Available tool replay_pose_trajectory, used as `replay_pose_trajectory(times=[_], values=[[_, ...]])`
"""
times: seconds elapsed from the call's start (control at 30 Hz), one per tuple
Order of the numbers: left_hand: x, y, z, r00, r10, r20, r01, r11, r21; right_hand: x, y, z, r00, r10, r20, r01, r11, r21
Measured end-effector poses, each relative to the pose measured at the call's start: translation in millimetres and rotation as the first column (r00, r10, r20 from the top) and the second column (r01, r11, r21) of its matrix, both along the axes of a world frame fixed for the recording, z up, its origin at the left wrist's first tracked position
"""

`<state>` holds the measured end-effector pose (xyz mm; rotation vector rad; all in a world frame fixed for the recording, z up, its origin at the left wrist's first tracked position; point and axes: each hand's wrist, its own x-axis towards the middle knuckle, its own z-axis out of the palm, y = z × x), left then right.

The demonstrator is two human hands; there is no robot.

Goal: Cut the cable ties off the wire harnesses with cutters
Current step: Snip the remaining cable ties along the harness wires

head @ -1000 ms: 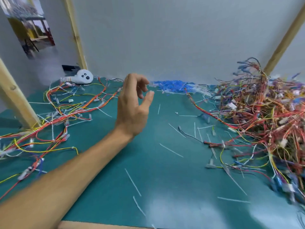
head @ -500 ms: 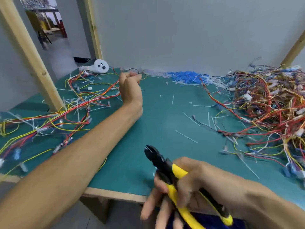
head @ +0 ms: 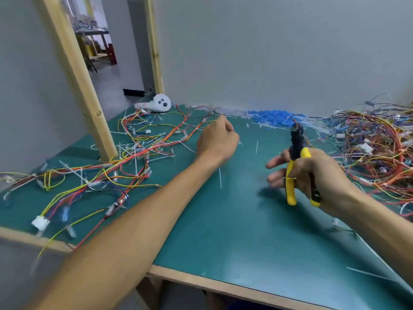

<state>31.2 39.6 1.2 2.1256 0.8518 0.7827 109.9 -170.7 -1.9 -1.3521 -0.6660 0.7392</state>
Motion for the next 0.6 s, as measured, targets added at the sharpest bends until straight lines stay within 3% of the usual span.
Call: replay_pose_trajectory(times=[0.07,0.17,0.23,0.33,0.4,0.6], values=[[-2,-4,-9,0.961,0.038,-0.274,0.045,0.956,0.29,-9,3,-8,0.99,0.127,-0.052,-0.129,0.991,-0.03],[-10,8,-6,0.858,0.287,-0.426,-0.005,0.835,0.551,-6,2,-14,0.981,0.162,-0.109,-0.161,0.987,0.018],[-18,20,-1,0.771,0.39,-0.504,-0.056,0.829,0.556,-3,0,-15,0.977,0.158,-0.143,-0.152,0.987,0.053],[-22,29,-1,0.613,0.415,-0.672,-0.076,0.878,0.473,-2,-1,-17,0.971,0.176,-0.16,-0.167,0.983,0.07],[-21,33,0,0.564,0.418,-0.713,-0.054,0.88,0.472,-4,-2,-15,0.969,0.188,-0.158,-0.179,0.981,0.071],[-32,37,11,0.643,0.384,-0.662,-0.029,0.876,0.481,-7,-3,-13,0.966,0.202,-0.161,-0.195,0.979,0.058]])
